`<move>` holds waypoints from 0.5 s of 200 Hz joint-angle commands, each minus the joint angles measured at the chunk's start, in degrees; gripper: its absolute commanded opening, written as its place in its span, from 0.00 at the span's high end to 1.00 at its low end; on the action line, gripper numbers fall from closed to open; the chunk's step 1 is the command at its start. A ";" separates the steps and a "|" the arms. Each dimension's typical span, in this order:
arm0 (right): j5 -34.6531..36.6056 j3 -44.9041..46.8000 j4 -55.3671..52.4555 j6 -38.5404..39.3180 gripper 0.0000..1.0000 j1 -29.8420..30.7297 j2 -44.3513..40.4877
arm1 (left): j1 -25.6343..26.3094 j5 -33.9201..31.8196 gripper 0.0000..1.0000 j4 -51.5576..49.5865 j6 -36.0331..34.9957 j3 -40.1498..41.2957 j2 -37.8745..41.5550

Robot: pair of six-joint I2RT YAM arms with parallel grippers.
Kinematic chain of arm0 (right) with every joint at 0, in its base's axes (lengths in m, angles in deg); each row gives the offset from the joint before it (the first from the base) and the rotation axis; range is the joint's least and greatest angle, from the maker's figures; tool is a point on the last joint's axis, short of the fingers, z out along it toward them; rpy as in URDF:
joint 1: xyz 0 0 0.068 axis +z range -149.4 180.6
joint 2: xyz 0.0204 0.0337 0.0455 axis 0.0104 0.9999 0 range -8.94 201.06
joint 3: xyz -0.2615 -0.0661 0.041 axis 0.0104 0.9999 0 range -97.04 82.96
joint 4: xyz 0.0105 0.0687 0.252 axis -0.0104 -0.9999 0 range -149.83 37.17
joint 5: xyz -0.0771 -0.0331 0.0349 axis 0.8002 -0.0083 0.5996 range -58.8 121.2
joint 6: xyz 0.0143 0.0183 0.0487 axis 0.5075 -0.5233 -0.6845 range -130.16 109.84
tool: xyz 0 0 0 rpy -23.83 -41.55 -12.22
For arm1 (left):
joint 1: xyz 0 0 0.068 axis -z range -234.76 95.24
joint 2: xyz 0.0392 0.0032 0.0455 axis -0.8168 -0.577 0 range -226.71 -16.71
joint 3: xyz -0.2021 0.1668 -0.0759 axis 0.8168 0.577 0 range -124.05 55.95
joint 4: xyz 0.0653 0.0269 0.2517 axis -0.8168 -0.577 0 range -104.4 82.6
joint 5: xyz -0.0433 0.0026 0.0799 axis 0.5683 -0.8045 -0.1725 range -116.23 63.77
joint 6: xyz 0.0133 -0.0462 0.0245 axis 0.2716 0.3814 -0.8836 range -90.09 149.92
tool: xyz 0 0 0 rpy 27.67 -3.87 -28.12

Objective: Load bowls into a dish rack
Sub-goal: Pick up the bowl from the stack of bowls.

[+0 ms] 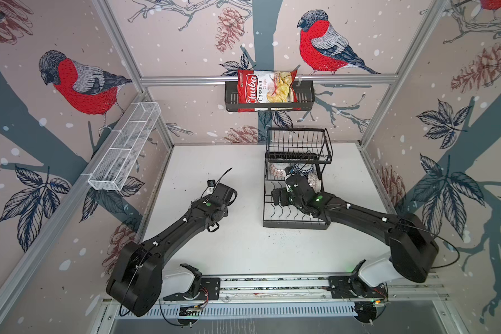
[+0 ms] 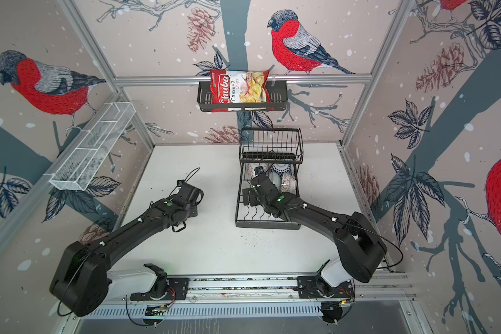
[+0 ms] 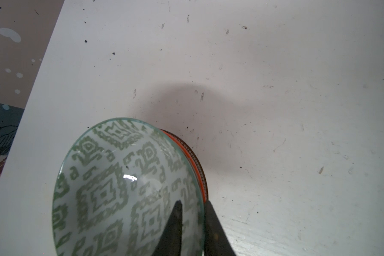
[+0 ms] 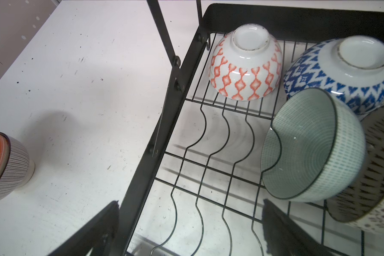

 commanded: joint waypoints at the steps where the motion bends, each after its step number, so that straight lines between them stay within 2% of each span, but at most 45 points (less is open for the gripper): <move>1: -0.19 -0.51 0.66 0.79 0.00 0.05 0.07 | -0.22 -0.61 0.85 -0.97 0.51 -0.33 -0.50; 27: -0.10 -0.44 0.70 0.83 0.00 0.02 -0.01 | -0.24 -0.29 0.96 -0.73 0.51 -0.41 -0.10; 44: -0.11 -0.43 0.74 0.80 0.01 0.02 -0.02 | -0.26 -0.27 1.00 -0.45 0.29 -0.68 0.68; 100: -0.36 -0.26 1.11 0.57 0.01 0.02 0.20 | -0.23 0.43 1.00 -0.69 -0.97 -3.09 1.37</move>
